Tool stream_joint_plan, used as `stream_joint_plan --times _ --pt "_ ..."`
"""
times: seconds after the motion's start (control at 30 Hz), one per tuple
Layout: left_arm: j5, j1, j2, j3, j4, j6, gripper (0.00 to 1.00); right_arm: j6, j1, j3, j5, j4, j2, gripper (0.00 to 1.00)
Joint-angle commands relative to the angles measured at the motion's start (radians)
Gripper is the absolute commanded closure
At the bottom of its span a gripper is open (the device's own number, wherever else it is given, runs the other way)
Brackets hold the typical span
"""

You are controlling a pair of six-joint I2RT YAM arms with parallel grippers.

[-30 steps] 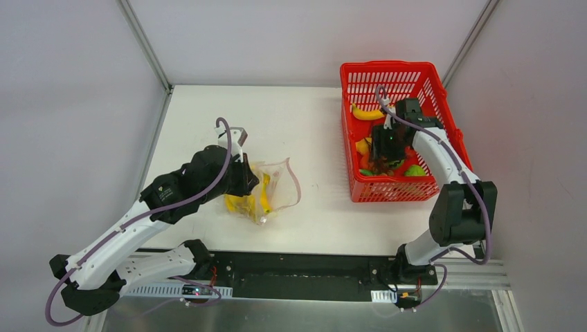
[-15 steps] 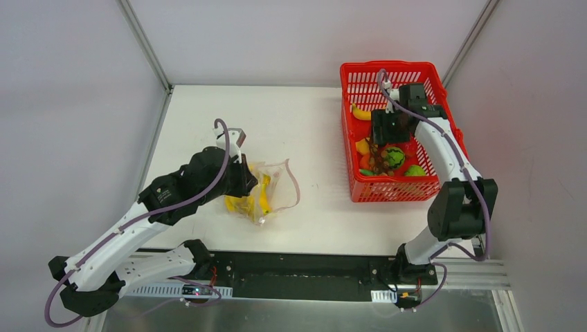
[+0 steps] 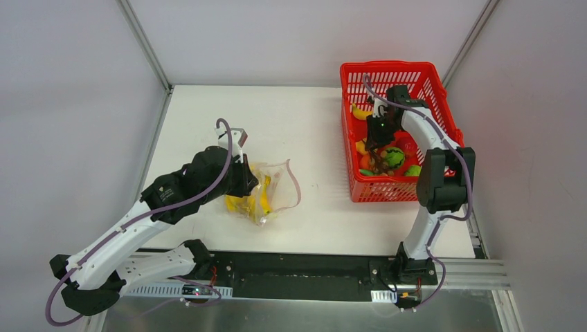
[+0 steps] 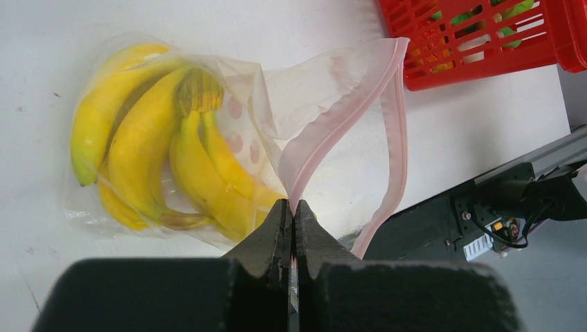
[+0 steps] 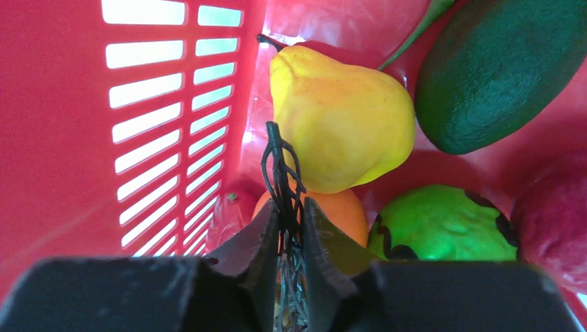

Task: Place the food in the zip-top bag and seal the zipper
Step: Pick up the fake fruit from the bin.

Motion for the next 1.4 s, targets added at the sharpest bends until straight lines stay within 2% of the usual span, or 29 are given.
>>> stream_joint_plan --times 0.0,0.03,0.3,0.53,0.7,0.77,0.87,1.03,1.1,1.2,1.37 --pt "-0.024 0.009 -0.012 0.01 0.002 0.0 1.0 -0.015 -0.005 0.038 -0.034 -0.011 -0.051 0.97" --pt "-0.023 0.01 -0.01 0.01 0.002 0.0 1.0 -0.015 -0.005 0.033 -0.034 -0.004 -0.069 1.0" --pt "-0.014 0.01 -0.017 -0.001 0.008 -0.009 1.0 -0.039 -0.009 -0.036 0.014 0.043 -0.233 1.0" --pt "-0.006 0.01 -0.015 0.002 0.011 -0.011 1.0 -0.001 -0.011 -0.192 0.026 0.234 -0.452 1.0" --pt "0.003 0.009 -0.013 0.002 0.017 -0.012 1.0 0.098 -0.012 -0.289 0.051 0.407 -0.651 1.0" --pt "0.011 0.009 -0.012 0.002 0.023 -0.013 1.0 0.151 -0.013 -0.328 -0.006 0.503 -0.745 1.0" --pt "0.024 0.009 -0.008 0.003 0.035 -0.015 1.0 0.222 -0.011 -0.433 -0.177 0.69 -0.894 1.0" --pt "0.044 0.009 -0.001 0.013 0.047 -0.018 1.0 0.474 0.002 -0.517 -0.395 0.996 -1.005 1.0" --pt "0.054 0.009 0.001 0.014 0.056 -0.021 1.0 0.579 0.029 -0.533 -0.454 1.09 -1.021 1.0" --pt "0.075 0.01 0.006 0.015 0.073 -0.027 1.0 0.666 0.111 -0.573 -0.428 1.21 -1.049 1.0" --pt "0.109 0.009 0.013 0.01 0.107 -0.046 1.0 0.612 0.325 -0.638 -0.387 1.298 -1.057 1.0"
